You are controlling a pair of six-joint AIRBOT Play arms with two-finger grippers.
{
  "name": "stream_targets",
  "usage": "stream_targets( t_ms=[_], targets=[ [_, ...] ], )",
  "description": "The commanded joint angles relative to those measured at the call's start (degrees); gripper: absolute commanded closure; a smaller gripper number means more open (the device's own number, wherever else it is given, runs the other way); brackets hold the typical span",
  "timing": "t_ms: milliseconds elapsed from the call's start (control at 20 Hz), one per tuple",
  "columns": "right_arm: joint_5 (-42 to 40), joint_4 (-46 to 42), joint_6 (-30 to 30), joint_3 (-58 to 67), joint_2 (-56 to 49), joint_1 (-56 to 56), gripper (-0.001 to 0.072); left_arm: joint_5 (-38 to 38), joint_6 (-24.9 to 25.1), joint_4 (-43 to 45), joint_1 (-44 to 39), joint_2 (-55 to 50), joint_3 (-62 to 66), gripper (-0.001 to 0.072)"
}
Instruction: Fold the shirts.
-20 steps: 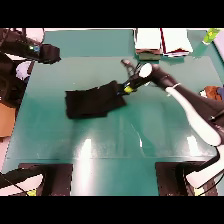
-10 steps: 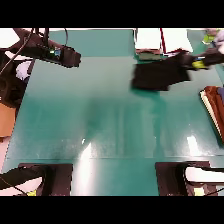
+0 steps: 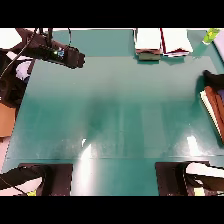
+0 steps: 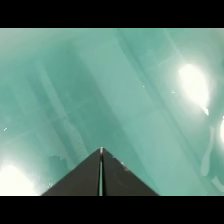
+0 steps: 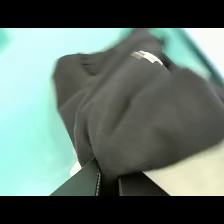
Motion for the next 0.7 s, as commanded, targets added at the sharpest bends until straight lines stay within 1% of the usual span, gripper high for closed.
stream_targets(
  t_ms=[0, 150, 300, 550, 650],
  targets=[
    [-3.0, 0.0, -0.9, 1.0, -0.1, -2.4, 0.0691, -0.1, -0.3, -0.4, 0.0, 0.0, 0.0, 0.0679],
    [-2.8, -0.1, -1.5, 7.7, -1.3, -1.0, 0.0691, -0.7, -0.3, -0.5, 0.0, 0.0, 0.0, 0.0679],
    [-0.8, -0.1, -3.1, 16.1, -2.5, -0.9, 0.0691, -1.1, -0.2, -1.2, 0.0, 0.0, 0.0, 0.0679],
    [4.3, -0.2, -10.9, 26.8, -3.1, -3.9, 0.0691, -1.2, -0.2, -1.3, 0.0, 0.0, 0.0, 0.0679],
    [8.6, -0.2, -13.5, 28.0, -3.0, -6.1, 0.0691, -1.3, -0.1, -1.3, 0.0, 0.0, 0.0, 0.0679]
  ],
)
